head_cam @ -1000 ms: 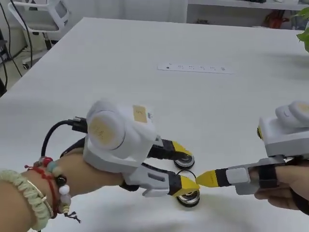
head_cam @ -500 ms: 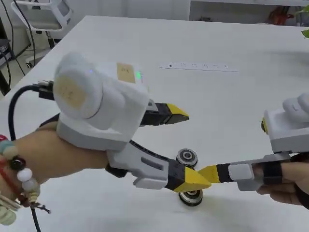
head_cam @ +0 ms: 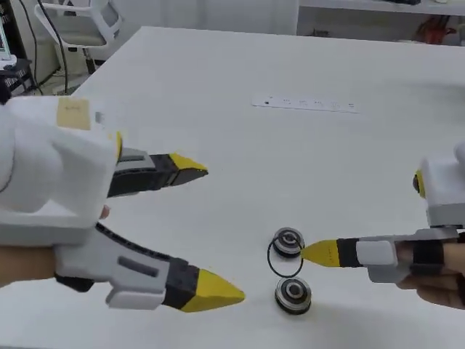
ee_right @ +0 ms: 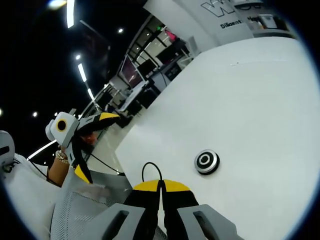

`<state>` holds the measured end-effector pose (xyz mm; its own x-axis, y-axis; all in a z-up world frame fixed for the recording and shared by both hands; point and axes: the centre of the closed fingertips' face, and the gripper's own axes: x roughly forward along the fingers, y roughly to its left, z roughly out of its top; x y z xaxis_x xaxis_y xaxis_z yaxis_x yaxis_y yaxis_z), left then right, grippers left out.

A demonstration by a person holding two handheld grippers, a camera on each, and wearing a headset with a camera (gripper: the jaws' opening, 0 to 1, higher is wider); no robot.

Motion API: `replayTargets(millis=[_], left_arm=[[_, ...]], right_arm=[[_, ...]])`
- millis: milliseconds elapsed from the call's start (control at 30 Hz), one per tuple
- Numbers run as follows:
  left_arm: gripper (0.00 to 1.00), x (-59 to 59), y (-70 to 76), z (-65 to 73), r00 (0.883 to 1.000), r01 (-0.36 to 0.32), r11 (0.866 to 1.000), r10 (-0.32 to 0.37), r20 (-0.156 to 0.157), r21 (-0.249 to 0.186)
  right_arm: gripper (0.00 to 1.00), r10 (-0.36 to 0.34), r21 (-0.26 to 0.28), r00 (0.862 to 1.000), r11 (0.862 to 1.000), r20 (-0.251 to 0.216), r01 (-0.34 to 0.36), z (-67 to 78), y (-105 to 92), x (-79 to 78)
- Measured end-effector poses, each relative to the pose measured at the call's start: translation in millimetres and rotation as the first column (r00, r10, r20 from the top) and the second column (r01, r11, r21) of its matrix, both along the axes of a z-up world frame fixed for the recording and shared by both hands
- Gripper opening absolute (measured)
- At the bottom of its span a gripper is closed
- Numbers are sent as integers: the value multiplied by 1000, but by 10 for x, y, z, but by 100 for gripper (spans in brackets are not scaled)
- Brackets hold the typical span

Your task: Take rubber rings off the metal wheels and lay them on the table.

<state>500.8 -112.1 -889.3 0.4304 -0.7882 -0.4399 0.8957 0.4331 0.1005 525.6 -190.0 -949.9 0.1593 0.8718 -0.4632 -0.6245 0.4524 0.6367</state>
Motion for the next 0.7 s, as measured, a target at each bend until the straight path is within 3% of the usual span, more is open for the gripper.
replayTargets(millis=[233,367,700], left_arm=[[85,-87,177,-194,997,-68,998,69,-43,12],[86,-140,203,-319,992,-88,996,89,-85,11],[87,-247,182,-475,986,-100,995,100,-137,2]], right_arm=[[0,8,0,1000,1000,15,-8,31,3,-5],[0,0,18,1000,1000,19,-1,80,6,7],[0,-3,34,1000,999,25,3,134,19,-2]])
